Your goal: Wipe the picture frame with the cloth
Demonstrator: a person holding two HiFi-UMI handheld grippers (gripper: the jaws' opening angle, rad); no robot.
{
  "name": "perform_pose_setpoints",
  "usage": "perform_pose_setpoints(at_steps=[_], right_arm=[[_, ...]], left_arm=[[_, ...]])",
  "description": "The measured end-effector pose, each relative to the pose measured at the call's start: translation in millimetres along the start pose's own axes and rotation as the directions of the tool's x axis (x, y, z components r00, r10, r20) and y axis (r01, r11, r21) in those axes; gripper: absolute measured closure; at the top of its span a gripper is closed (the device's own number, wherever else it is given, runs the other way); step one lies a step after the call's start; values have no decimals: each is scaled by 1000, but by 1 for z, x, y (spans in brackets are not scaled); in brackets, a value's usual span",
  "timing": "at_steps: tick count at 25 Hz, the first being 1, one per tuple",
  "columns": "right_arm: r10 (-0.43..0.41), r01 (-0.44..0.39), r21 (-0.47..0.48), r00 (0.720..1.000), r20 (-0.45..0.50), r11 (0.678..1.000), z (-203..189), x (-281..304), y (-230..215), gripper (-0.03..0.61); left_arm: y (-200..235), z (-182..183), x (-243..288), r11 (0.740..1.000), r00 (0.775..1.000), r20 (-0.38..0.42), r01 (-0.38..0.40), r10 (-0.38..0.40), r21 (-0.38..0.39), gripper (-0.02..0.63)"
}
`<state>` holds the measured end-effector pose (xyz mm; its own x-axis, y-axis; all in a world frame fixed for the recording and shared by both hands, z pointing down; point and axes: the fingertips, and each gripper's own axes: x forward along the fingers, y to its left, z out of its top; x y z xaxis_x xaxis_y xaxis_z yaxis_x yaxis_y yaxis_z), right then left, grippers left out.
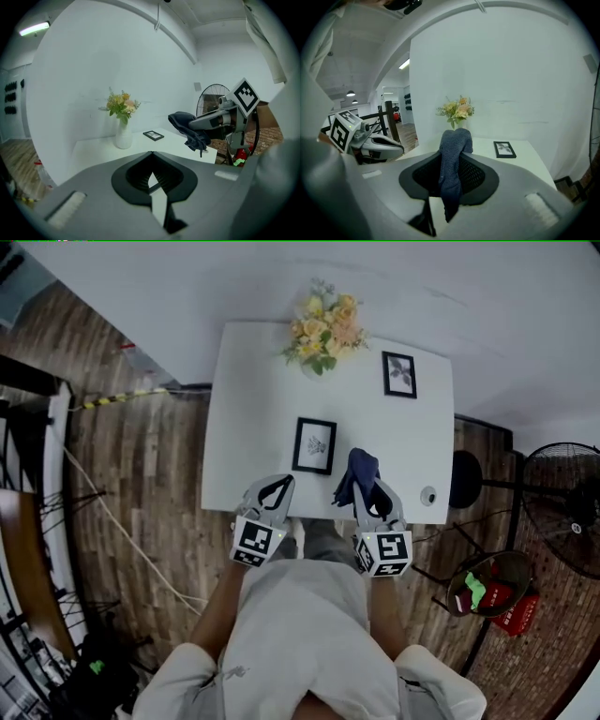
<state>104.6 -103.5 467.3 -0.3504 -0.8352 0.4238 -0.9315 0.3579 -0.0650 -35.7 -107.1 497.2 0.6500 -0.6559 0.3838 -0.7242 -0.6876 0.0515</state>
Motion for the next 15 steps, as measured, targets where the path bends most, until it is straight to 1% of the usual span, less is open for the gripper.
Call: perform_pose_setpoints(at_steps=[3, 8, 15], right_arm=[[28, -28, 14, 999, -27, 1000, -3, 20, -10, 477], [74, -72, 27, 995, -70, 997, -11, 48, -31, 477], [159, -151, 69, 978, -132, 986, -33, 78, -44, 477]], left_arm=[[5, -9, 17, 1000, 1000, -28, 0, 0, -27, 594], [13, -29, 45, 999, 994, -107, -17, 11, -46, 594], [18, -51, 71, 998, 975, -219, -42, 31, -45, 594]])
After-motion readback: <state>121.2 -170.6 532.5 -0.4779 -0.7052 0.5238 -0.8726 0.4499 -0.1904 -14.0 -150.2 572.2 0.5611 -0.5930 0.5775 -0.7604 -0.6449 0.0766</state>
